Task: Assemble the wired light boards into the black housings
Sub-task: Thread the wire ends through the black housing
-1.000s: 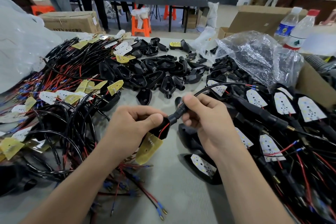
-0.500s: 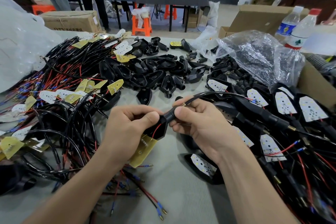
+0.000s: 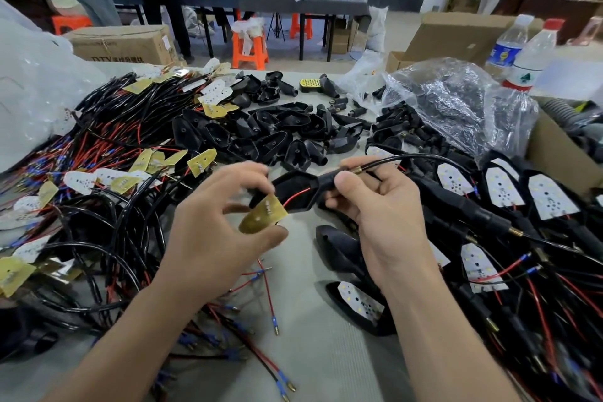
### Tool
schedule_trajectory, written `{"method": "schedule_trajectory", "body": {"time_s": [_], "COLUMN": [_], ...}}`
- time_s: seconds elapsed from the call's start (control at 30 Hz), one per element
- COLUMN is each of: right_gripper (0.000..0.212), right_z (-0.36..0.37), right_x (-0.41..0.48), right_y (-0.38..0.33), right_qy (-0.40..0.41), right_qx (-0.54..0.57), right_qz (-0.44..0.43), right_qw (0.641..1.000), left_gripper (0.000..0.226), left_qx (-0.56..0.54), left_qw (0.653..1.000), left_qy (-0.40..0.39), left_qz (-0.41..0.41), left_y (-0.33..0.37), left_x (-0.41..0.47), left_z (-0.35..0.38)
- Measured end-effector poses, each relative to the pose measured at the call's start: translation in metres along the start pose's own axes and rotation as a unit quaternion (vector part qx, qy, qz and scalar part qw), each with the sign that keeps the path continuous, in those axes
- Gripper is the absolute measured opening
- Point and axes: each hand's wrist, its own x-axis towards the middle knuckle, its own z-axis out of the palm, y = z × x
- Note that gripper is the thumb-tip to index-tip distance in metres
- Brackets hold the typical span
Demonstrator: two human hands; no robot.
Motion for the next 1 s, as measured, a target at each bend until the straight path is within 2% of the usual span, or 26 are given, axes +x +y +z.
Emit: {"method": "schedule_trajectory", "body": {"time_s": [0.07, 0.13, 0.2, 0.3, 0.37, 0.43, 0.57, 0.67, 0.73, 0.77, 0.87, 0.93, 1.0], "right_gripper": [0.022, 0.023, 0.023, 0.021, 0.027, 0.031, 0.015, 0.015, 0.016, 0.016, 0.020, 0.020, 0.010], "right_z": [0.001, 0.000, 0.001, 0.005, 0.009, 0.011, 0.017, 0.022, 0.020, 0.019, 0.018, 0.017, 0.016], "right_x": [0.000, 0.001, 0.000, -0.004, -0.007, -0.009, -0.014, -0.018, -0.018, -0.017, -0.014, -0.013, -0.015], "right_y": [0.001, 0.003, 0.004, 0.009, 0.009, 0.005, -0.005, -0.006, -0.005, -0.005, 0.000, 0.004, 0.005], "right_qy": [-0.001, -0.004, -0.021, -0.070, -0.092, -0.107, -0.140, -0.143, -0.135, -0.132, -0.143, -0.150, -0.133], "right_qx": [0.000, 0.003, 0.000, -0.014, -0.031, -0.051, -0.088, -0.096, -0.079, -0.074, -0.067, -0.053, -0.082], "right_qz": [0.001, 0.002, 0.009, 0.030, 0.032, 0.013, -0.054, -0.084, -0.090, -0.088, -0.053, -0.010, 0.045], "right_qw": [1.000, 1.000, 1.000, 0.997, 0.995, 0.993, 0.985, 0.982, 0.984, 0.985, 0.986, 0.987, 0.987], "left_gripper": [0.030, 0.015, 0.009, 0.013, 0.008, 0.012, 0.017, 0.038, 0.049, 0.046, 0.016, 0.012, 0.016], "left_qx": [0.062, 0.076, 0.025, -0.121, -0.133, -0.151, -0.274, -0.336, -0.346, -0.343, -0.321, -0.315, -0.303], "left_qw": [0.997, 0.993, 0.995, 0.983, 0.980, 0.977, 0.944, 0.916, 0.905, 0.902, 0.899, 0.904, 0.911], "left_qy": [0.036, 0.090, 0.094, 0.080, 0.083, 0.067, 0.067, 0.075, 0.044, 0.015, -0.062, -0.046, -0.003], "left_qz": [0.041, 0.029, -0.030, -0.111, -0.124, -0.136, -0.173, -0.204, -0.244, -0.263, -0.292, -0.285, -0.281], "left_y": [-0.002, -0.001, -0.002, -0.004, -0.003, -0.002, -0.005, -0.008, -0.008, -0.008, -0.007, -0.008, -0.008], "left_x": [-0.001, -0.001, 0.001, 0.003, 0.006, 0.008, 0.009, 0.008, 0.009, 0.010, 0.008, 0.006, 0.005], "left_z": [0.000, -0.001, -0.001, -0.003, -0.003, -0.003, -0.002, 0.002, 0.002, 0.003, 0.006, 0.008, 0.009]}}
